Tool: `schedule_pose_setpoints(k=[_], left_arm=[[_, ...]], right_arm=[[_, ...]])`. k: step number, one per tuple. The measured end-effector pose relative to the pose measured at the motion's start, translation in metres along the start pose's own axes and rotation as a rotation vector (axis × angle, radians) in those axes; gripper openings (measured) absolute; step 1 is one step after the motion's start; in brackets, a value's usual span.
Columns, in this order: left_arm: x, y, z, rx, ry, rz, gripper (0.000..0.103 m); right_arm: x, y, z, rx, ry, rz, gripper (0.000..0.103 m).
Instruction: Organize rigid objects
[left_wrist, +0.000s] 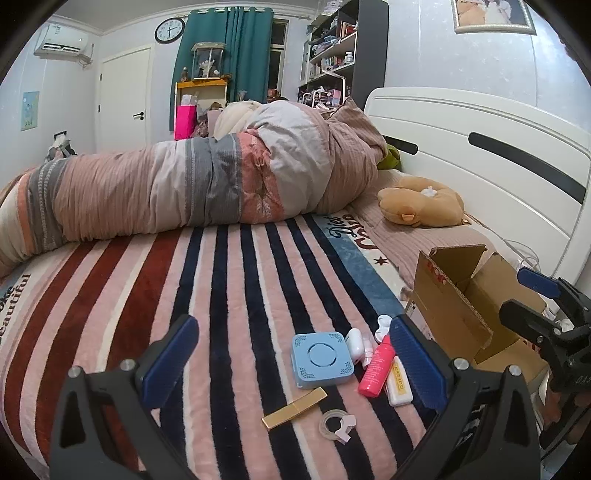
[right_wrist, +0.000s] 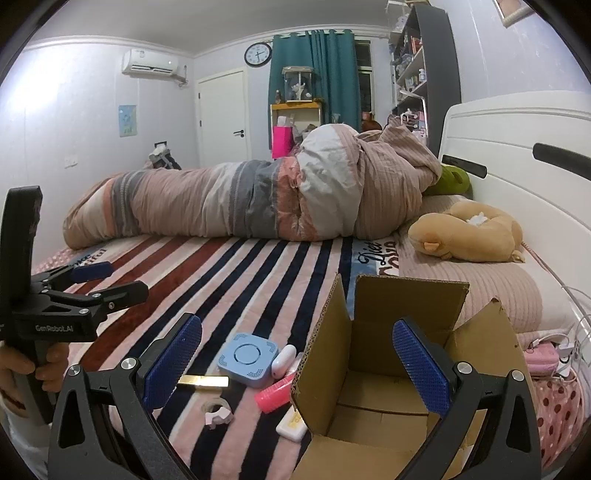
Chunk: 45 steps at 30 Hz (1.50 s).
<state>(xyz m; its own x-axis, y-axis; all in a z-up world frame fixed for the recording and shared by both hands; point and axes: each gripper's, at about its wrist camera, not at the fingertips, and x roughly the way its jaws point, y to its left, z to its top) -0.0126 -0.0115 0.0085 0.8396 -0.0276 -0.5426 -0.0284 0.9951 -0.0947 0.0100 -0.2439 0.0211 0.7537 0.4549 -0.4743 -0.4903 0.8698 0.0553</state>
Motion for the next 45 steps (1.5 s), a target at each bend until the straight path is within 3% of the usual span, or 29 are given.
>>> schedule_pose_setpoints(k=[45], left_arm=[[-0.0004,-0.0010,-0.0019,0.002,0.005,-0.003,0.103]], right_arm=[[-0.0024,-0.0029,-0.0035,0.015,0.011,0.004,0.103]])
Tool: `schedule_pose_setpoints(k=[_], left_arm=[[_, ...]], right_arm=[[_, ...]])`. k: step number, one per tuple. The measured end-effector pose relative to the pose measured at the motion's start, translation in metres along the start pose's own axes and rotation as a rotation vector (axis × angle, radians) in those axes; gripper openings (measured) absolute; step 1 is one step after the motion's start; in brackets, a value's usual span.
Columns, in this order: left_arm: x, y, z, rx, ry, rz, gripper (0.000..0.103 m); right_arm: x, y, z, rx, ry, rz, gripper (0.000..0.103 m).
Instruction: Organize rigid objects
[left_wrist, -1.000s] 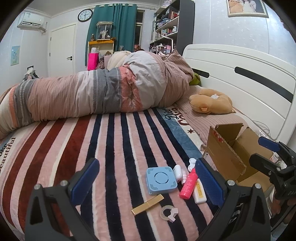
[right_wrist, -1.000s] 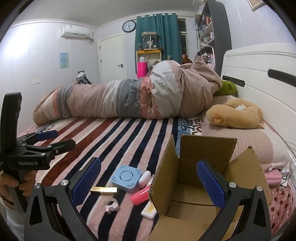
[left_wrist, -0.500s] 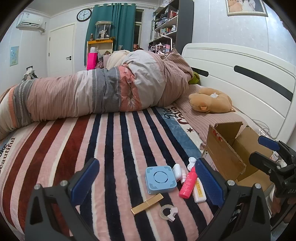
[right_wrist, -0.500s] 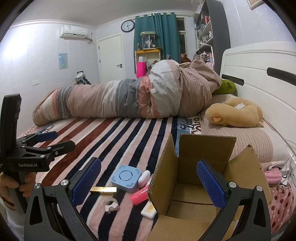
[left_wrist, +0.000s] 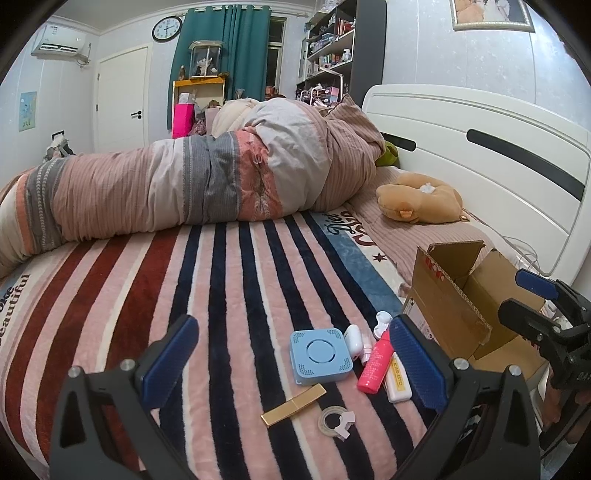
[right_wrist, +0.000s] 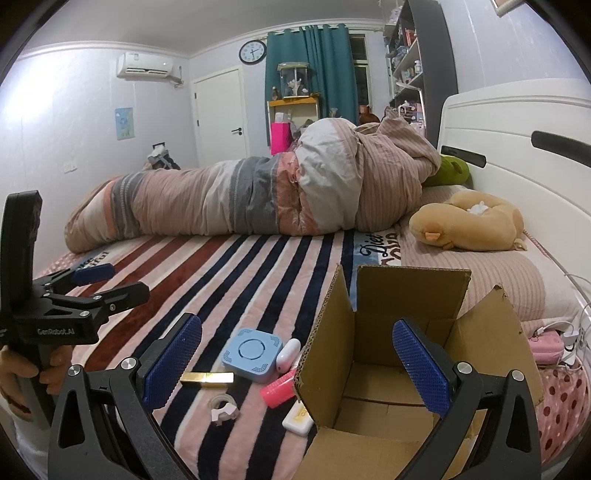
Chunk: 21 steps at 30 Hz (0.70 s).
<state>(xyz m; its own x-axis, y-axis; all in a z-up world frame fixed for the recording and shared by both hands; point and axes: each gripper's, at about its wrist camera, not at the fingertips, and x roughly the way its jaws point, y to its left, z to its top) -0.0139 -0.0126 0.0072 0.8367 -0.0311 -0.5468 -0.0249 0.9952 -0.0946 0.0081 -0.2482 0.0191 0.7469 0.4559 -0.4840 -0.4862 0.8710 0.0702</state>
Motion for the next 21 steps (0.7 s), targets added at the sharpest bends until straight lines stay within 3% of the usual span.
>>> schedule_pose_setpoints(k=[11,16,19,21], left_arm=[[0.003,0.011,-0.006,-0.011,0.015,-0.013,0.103],[0.007,0.037,-0.014,-0.021,0.016,0.003,0.103],[0.012,0.061,-0.021,-0.022,0.020,-0.004,0.103],[0.019,0.075,-0.026,-0.021,0.028,0.007,0.103]], right_arm=[[0.001,0.004,-0.001,-0.018,-0.021,-0.038,0.103],[0.013,0.033,0.008,-0.080,-0.017,-0.022,0.081],[0.034,0.057,0.009,-0.132,0.038,0.014,0.072],[0.057,0.072,0.007,-0.152,0.105,0.074,0.072]])
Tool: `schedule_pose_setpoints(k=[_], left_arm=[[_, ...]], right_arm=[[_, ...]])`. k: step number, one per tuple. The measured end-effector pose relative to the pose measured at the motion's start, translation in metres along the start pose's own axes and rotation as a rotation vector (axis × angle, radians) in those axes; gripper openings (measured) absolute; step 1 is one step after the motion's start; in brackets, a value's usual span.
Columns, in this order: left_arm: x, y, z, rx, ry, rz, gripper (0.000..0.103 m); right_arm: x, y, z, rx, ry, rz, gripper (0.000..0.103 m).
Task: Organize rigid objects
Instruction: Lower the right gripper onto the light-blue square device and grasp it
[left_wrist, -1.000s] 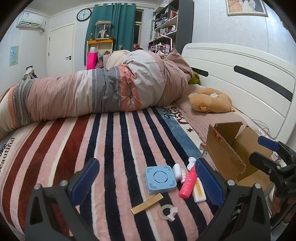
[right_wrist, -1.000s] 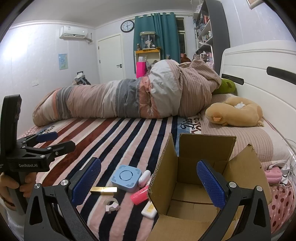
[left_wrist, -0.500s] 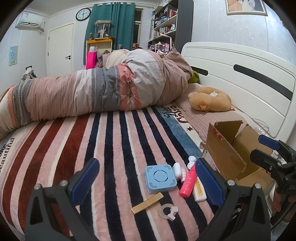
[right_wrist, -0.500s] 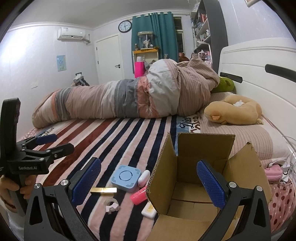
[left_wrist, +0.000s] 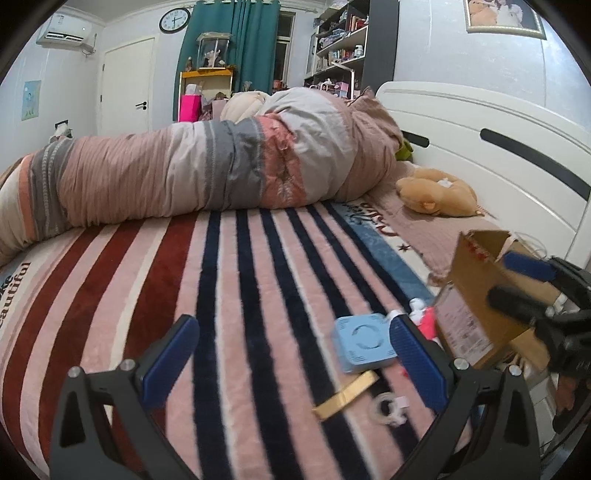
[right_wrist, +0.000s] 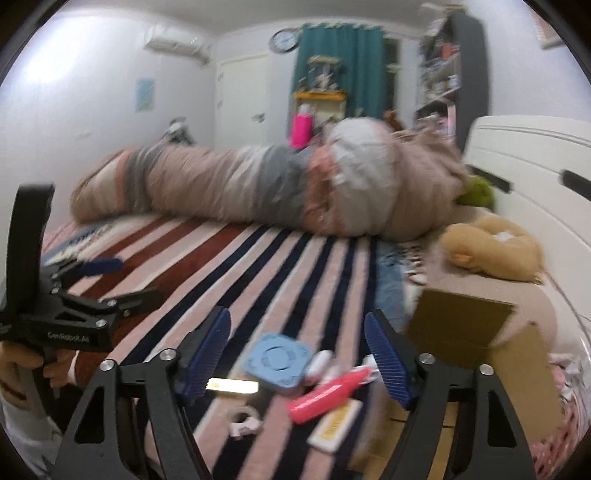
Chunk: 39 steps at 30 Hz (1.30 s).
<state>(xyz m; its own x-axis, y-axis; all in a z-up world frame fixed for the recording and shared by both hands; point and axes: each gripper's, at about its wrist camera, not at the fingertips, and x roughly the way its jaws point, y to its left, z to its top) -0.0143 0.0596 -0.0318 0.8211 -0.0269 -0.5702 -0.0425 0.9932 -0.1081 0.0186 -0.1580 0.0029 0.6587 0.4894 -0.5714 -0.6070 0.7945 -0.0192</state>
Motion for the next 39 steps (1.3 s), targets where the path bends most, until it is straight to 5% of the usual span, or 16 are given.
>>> schedule_pose_setpoints(k=[5,14,21,25,33,36,39], left_arm=[[0.032,0.034,-0.010,-0.031,0.054,0.062,0.102],[0.067,0.056,-0.019,-0.075,0.128,0.051,0.102],[0.073,0.059,-0.018,-0.088,0.137,0.005,0.102],[0.076,0.063,-0.018,-0.100,0.142,-0.004,0.102],[0.080,0.069,-0.018,-0.122,0.150,-0.037,0.102],[0.085,0.070,-0.020,-0.128,0.171,-0.091,0.102],[0.093,0.073,-0.021,-0.147,0.198,-0.159,0.102]], right_arm=[[0.077,0.013,-0.011,0.064,0.237,0.113,0.072],[0.170,0.003,-0.039,0.110,0.497,0.018,0.086],[0.194,0.001,-0.041,0.190,0.521,0.004,0.096],[0.194,0.008,-0.034,0.176,0.467,0.129,0.094],[0.220,0.015,-0.036,0.159,0.599,0.123,0.094],[0.230,0.017,-0.039,0.172,0.650,0.110,0.086],[0.223,0.018,-0.031,0.129,0.601,0.115,0.081]])
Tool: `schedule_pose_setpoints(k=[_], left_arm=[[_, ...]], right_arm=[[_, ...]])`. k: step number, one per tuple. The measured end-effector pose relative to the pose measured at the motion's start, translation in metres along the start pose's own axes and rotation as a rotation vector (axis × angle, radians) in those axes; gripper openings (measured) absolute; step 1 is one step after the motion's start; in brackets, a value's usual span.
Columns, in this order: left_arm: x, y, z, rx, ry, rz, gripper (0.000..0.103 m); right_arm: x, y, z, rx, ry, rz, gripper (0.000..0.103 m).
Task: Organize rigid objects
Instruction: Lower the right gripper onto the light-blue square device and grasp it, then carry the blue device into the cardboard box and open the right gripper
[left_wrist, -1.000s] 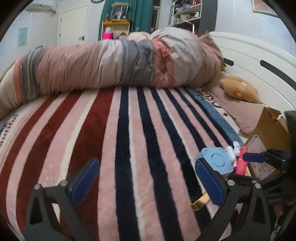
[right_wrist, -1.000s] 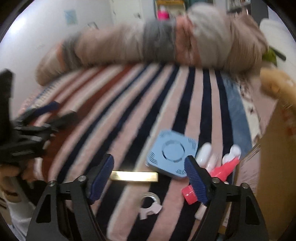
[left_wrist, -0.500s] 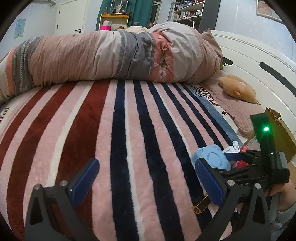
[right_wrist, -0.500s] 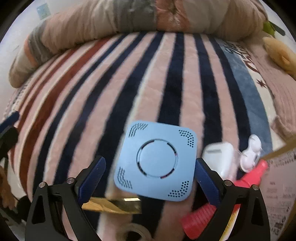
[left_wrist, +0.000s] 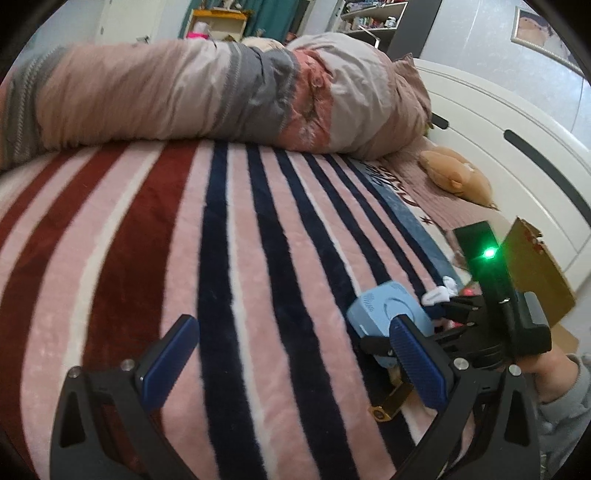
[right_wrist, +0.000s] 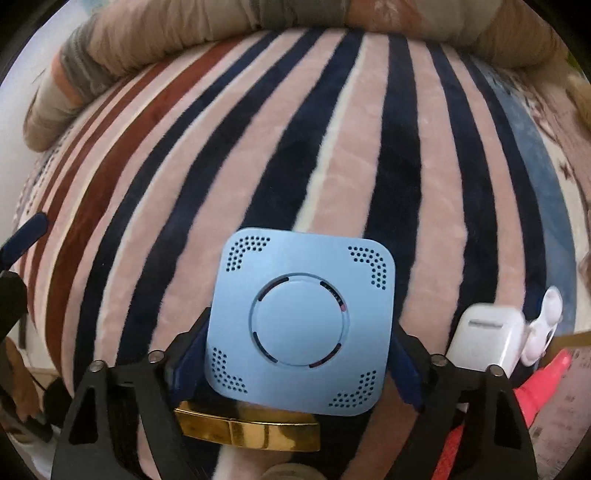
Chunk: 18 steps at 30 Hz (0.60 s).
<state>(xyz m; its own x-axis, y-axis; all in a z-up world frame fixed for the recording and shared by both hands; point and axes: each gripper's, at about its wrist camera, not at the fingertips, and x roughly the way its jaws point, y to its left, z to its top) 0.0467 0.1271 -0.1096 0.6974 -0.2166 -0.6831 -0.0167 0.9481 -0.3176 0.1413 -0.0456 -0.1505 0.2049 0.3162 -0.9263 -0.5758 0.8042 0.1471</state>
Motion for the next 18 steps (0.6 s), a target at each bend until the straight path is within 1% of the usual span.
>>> schedule_pose_setpoints(k=[1,3,5,6,8,10,12,13,14,15,16,17,18], left_arm=[[0.002,0.000,0.000,-0.004,0.008,-0.023,0.102],[0.005,-0.002,0.000,-0.009,0.022,-0.093,0.102],[0.006,-0.006,0.001,-0.019,0.032,-0.197,0.102],[0.008,-0.010,0.002,-0.023,0.042,-0.264,0.102],[0.011,-0.019,0.004,-0.020,0.065,-0.350,0.102],[0.010,-0.030,0.007,-0.011,0.081,-0.419,0.098],[0.003,-0.043,0.014,-0.015,0.081,-0.512,0.094],[0.000,-0.048,0.016,-0.020,0.081,-0.542,0.087],[-0.004,-0.055,0.020,-0.023,0.083,-0.572,0.078],[-0.010,-0.063,0.024,-0.022,0.083,-0.594,0.072],[-0.016,-0.070,0.027,-0.017,0.080,-0.600,0.060],[-0.024,-0.081,0.032,-0.006,0.072,-0.603,0.051],[-0.030,-0.090,0.035,0.005,0.060,-0.602,0.049]], right_arm=[[-0.005,0.001,-0.001,-0.010,-0.022,0.001,0.081],[-0.016,0.006,-0.006,-0.041,-0.072,0.019,0.081],[-0.031,0.014,-0.013,-0.088,-0.127,0.037,0.081],[-0.038,0.016,-0.018,-0.108,-0.152,0.043,0.080],[-0.056,0.026,-0.029,-0.155,-0.226,0.062,0.080],[-0.077,0.031,-0.040,-0.203,-0.298,0.096,0.080],[-0.098,0.037,-0.043,-0.257,-0.362,0.129,0.080],[-0.108,0.040,-0.046,-0.280,-0.392,0.141,0.080],[-0.115,0.042,-0.049,-0.291,-0.413,0.147,0.080],[-0.127,0.042,-0.052,-0.296,-0.440,0.156,0.080],[-0.135,0.044,-0.056,-0.296,-0.464,0.166,0.080],[-0.141,0.044,-0.058,-0.297,-0.485,0.173,0.080],[-0.152,0.040,-0.060,-0.296,-0.506,0.175,0.080]])
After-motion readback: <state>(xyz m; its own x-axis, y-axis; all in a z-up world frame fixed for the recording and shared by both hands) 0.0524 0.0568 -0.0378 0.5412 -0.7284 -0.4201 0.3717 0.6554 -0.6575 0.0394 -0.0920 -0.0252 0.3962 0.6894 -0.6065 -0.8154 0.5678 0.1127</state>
